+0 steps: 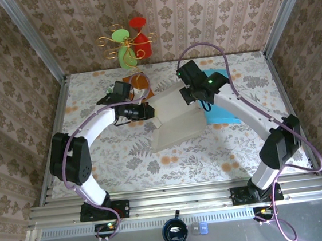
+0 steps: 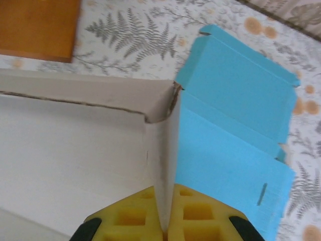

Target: Fold the paper box

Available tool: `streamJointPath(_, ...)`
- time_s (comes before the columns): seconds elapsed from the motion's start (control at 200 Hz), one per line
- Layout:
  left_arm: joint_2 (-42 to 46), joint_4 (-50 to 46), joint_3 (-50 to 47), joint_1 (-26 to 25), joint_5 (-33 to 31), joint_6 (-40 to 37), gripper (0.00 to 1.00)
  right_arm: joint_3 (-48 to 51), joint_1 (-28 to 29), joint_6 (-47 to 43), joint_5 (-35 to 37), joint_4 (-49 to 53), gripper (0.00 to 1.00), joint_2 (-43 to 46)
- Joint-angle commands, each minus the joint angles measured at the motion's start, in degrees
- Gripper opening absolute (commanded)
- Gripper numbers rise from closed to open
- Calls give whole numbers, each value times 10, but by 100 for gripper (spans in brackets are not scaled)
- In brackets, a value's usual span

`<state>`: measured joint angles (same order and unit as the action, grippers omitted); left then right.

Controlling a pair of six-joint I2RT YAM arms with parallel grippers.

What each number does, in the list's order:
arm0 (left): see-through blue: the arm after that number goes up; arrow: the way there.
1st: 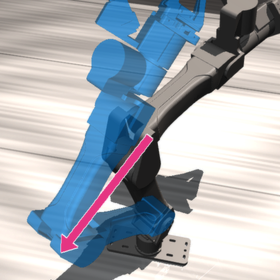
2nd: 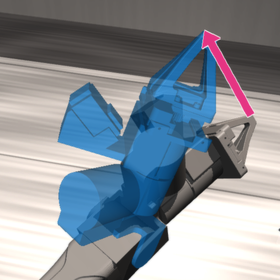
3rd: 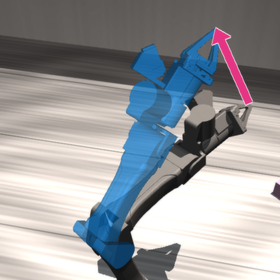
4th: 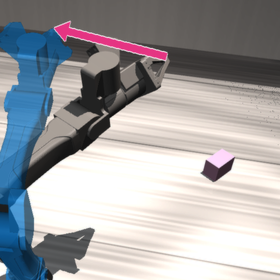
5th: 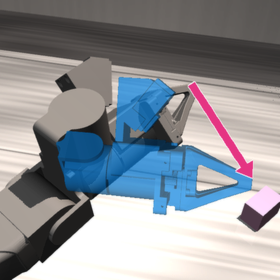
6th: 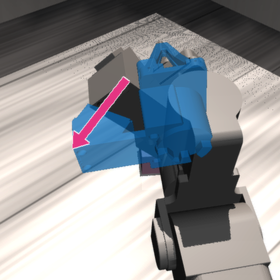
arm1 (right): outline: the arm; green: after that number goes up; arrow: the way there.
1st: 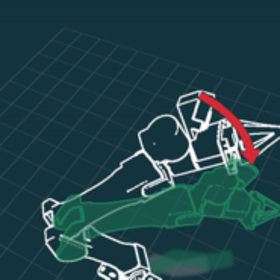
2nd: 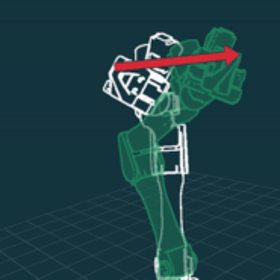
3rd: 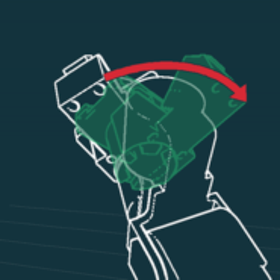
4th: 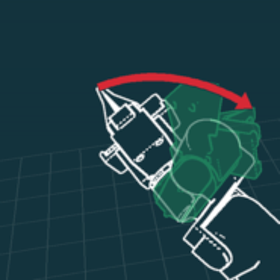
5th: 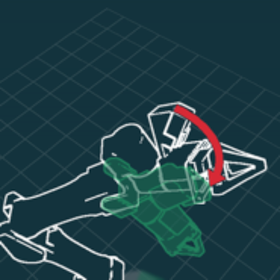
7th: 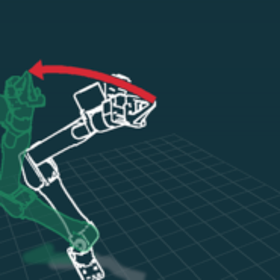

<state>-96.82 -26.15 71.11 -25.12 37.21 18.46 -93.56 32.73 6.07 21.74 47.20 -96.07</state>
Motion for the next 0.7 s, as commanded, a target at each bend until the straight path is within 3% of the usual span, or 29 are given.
streamJointPath(0.0, 9, -19, 27, -6, -20, 15, 0, -39, 14, 54, 112, 84, 0, -35)
streamJointPath(0.31, -10, -49, 61, -6, -21, 30, 0, -122, 41, 125, 241, 189, 0, -107)
streamJointPath(0.52, -20, -51, 70, -6, -14, 32, 0, -136, 44, 135, 243, 204, 0, -122)
streamJointPath(0.695, -24, -52, 73, -14, -11, 41, 0, -165, 45, 155, 300, 244, 0, -146)
